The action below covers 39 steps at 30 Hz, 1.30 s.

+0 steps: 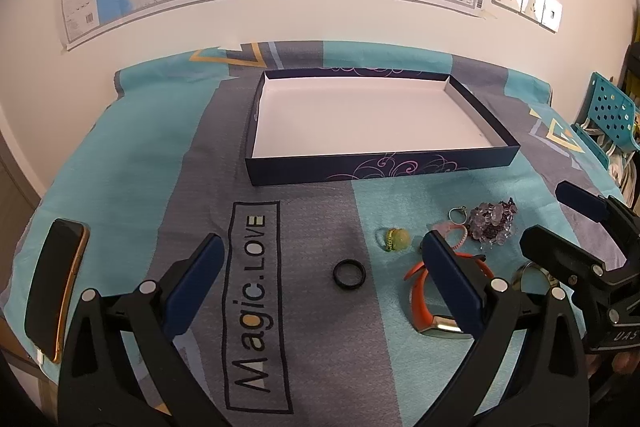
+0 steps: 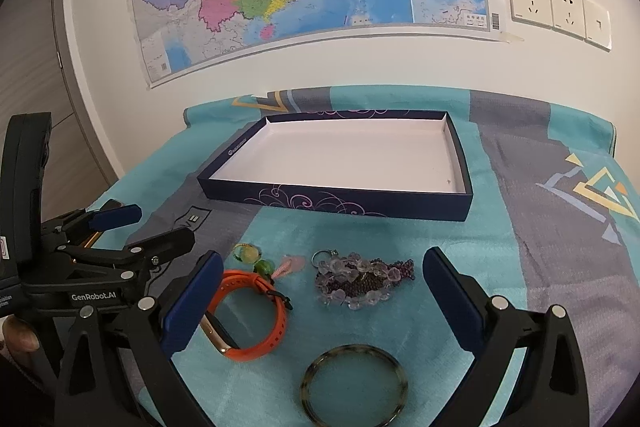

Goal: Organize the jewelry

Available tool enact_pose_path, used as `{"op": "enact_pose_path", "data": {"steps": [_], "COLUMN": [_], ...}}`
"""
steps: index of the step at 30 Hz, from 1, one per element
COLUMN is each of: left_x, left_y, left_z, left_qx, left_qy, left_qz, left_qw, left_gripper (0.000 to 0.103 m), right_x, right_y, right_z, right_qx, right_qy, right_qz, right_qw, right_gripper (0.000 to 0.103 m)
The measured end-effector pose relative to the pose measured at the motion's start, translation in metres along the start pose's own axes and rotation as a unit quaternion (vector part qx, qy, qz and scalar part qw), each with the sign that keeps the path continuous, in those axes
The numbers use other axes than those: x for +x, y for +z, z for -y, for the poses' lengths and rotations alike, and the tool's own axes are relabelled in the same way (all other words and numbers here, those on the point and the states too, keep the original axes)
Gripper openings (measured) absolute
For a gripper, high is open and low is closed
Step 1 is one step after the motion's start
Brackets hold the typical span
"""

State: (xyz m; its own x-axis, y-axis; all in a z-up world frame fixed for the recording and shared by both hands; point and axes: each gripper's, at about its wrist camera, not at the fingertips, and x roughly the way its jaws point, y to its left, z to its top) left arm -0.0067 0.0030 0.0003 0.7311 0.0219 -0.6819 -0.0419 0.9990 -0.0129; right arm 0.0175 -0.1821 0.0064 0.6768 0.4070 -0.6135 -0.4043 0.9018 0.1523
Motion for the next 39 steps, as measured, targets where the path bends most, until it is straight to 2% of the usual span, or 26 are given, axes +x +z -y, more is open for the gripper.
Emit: {"op": "enact_pose_path", "data": {"steps": [39], "left_x": [0.0032], "left_y": [0.0011], "left_z": [0.0020], "left_qx": [-0.001], "left_qy": [0.000], "left_qz": [0.001], "left_qw": [1.0000], "left_gripper": [0.097], "right_x": [0.0005], "right_y": [-0.0003], "right_z": [0.0003], "right_qx": [0.000], "right_qy": [0.016], "right_qz": [0.001], "right_qw": [1.000], "right_gripper": [0.097]}}
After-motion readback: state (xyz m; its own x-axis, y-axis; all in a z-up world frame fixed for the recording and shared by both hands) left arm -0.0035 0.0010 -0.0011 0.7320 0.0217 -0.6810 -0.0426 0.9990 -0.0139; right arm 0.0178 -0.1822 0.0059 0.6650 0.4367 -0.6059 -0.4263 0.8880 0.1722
